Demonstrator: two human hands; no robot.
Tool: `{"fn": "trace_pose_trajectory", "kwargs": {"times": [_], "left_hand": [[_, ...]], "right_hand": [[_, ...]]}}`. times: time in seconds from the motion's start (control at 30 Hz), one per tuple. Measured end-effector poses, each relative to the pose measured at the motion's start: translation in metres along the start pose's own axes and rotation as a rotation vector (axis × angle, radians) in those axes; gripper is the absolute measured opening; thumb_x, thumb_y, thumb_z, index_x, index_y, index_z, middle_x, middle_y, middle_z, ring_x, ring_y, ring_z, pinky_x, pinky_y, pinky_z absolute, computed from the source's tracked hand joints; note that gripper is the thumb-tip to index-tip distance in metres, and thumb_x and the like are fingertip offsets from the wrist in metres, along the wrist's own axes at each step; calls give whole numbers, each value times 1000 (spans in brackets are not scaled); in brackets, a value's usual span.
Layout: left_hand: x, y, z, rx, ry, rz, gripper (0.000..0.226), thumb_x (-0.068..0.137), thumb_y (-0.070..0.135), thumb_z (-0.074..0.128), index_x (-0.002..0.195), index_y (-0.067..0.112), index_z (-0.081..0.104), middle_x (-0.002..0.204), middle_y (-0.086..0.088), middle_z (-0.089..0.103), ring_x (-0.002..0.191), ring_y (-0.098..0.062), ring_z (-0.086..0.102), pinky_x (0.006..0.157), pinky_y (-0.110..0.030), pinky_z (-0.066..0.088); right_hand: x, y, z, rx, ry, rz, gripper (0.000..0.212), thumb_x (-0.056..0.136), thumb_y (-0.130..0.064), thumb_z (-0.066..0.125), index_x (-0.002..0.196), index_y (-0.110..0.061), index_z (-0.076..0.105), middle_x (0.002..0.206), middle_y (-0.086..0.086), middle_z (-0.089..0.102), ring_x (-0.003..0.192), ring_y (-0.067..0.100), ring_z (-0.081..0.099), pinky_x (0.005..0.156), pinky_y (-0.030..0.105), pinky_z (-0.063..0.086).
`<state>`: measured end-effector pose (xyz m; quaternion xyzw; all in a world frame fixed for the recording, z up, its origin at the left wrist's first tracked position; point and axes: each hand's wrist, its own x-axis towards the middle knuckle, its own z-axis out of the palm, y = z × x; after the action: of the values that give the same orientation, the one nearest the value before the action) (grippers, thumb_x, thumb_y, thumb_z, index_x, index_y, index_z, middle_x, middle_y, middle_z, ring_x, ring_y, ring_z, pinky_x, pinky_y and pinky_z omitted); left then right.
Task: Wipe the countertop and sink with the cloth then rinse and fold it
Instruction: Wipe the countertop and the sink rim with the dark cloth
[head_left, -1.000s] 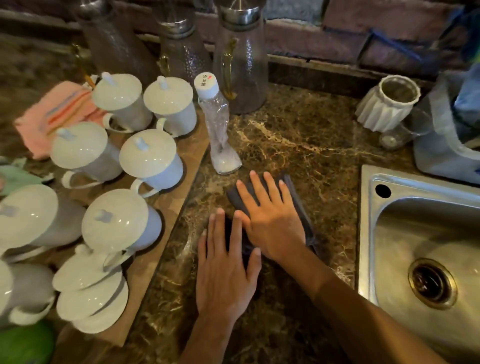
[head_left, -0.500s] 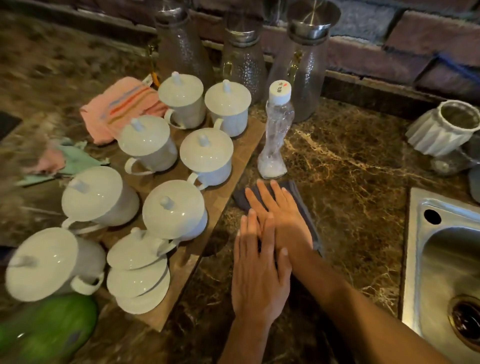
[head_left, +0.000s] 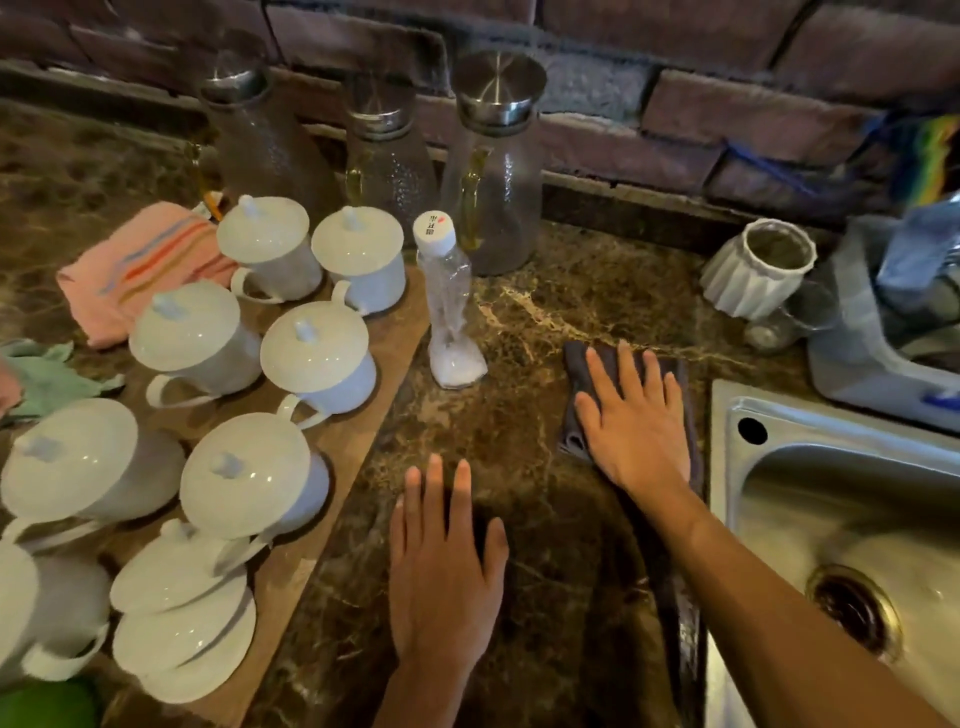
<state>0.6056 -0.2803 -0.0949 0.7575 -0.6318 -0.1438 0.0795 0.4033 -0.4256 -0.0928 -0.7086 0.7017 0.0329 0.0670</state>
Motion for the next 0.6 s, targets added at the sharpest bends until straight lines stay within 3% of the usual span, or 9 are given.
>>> {"fn": "trace_pose_trajectory", "kwargs": {"times": [0.07,0.13,0.27,0.47,0.6], "left_hand": [[13,13,1,-96,56,-37,61,101,51,23,150,20,41,160,-6,36,151,-29,28,118,-51,35],[39,36,4,-224,92,43,58,102,43,28,151,15,41,161,-9,34,152,-27,25,119,-50,34],[71,72,13,-68,20,134,58,105,44,24,154,16,37,164,-6,30,154,-21,20,122,-43,27],[76,74,20,40,10,91,60,103,49,24,154,19,35,161,-5,36,150,-23,32,117,-39,22],[79,74,21,100,-2,89,64,102,56,17,151,24,42,162,-3,34,149,-24,33,117,-41,25]], "right_hand": [[-22,-4,2,-7,-43,-106,63,100,-58,11,159,-36,5,169,6,8,155,33,3,124,51,8],[-52,-2,2,-1,-103,-265,62,101,-58,17,158,-39,3,169,3,3,155,31,-1,124,51,9],[-68,4,1,-2,-117,-352,58,103,-58,15,158,-41,14,169,0,10,155,30,9,123,52,18],[27,4,-7,-2,-58,-428,58,102,-59,22,157,-41,18,168,3,18,154,31,13,123,51,16],[110,8,-11,29,-56,-418,59,102,-61,16,158,-44,10,169,-3,7,155,28,2,125,48,4]]}}
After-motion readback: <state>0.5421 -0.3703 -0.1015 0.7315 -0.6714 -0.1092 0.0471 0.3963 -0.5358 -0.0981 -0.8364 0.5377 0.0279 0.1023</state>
